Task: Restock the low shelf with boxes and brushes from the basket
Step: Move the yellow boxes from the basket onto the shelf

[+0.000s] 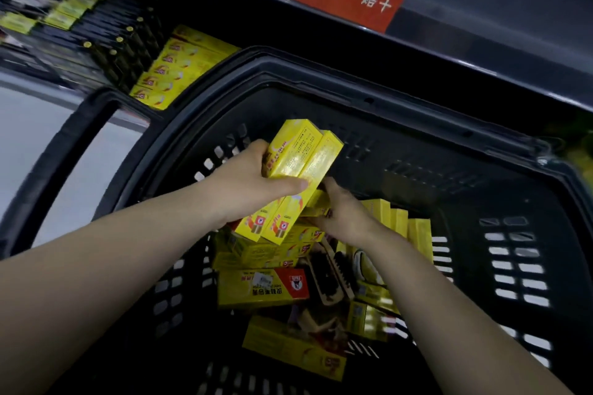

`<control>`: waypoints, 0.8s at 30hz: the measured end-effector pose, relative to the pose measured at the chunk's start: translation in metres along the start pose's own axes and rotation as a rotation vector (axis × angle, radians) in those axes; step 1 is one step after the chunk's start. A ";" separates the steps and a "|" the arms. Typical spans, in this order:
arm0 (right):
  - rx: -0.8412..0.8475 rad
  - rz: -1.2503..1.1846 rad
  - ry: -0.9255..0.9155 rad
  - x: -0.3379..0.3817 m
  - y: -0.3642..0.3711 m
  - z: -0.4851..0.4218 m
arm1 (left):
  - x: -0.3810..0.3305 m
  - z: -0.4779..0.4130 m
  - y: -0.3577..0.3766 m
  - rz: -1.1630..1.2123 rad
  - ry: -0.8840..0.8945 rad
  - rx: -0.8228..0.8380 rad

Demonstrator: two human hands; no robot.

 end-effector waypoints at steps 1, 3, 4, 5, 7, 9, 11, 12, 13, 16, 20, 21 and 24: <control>0.000 0.035 -0.011 0.000 0.002 -0.003 | 0.000 0.002 0.003 0.008 -0.006 -0.019; -0.039 0.079 -0.011 -0.001 0.003 -0.007 | -0.001 0.005 0.006 0.022 -0.011 -0.060; -0.058 0.089 -0.009 -0.002 0.002 -0.008 | 0.000 0.007 0.006 0.032 -0.017 -0.076; -0.065 0.104 -0.018 -0.002 0.001 -0.008 | 0.001 0.009 0.006 0.048 -0.028 -0.084; -0.060 0.132 -0.044 -0.002 -0.002 -0.007 | 0.003 0.016 0.004 0.100 -0.056 -0.090; -0.073 0.088 -0.050 -0.001 -0.009 -0.002 | 0.008 0.024 -0.003 0.149 -0.073 -0.126; -0.090 -0.021 -0.037 0.002 -0.016 0.005 | 0.016 0.033 -0.009 0.177 -0.096 -0.179; -0.086 -0.105 -0.030 0.004 -0.019 0.010 | 0.019 0.038 -0.011 0.188 -0.109 -0.198; -0.071 -0.183 -0.023 0.007 -0.021 0.013 | 0.022 0.042 -0.013 0.199 -0.120 -0.210; 0.019 -0.179 -0.054 0.016 -0.027 0.019 | 0.027 0.048 -0.013 0.234 -0.138 -0.207; 0.171 -0.101 -0.099 0.031 -0.032 0.011 | 0.021 0.043 -0.006 0.254 -0.103 -0.172; 0.189 -0.081 -0.113 0.034 -0.033 0.008 | 0.019 0.039 -0.003 0.252 -0.094 -0.173; 0.181 -0.059 -0.121 0.035 -0.035 -0.002 | 0.017 0.029 0.001 0.261 -0.078 -0.186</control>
Point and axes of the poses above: each hand's wrist, its own z-axis away from the middle knuckle, its own y-axis out of the palm, x = y × z, the point moved 3 cm from there along -z, towards the middle knuckle, and after that the axes turned 1 degree about -x, right-handed, at the moved point
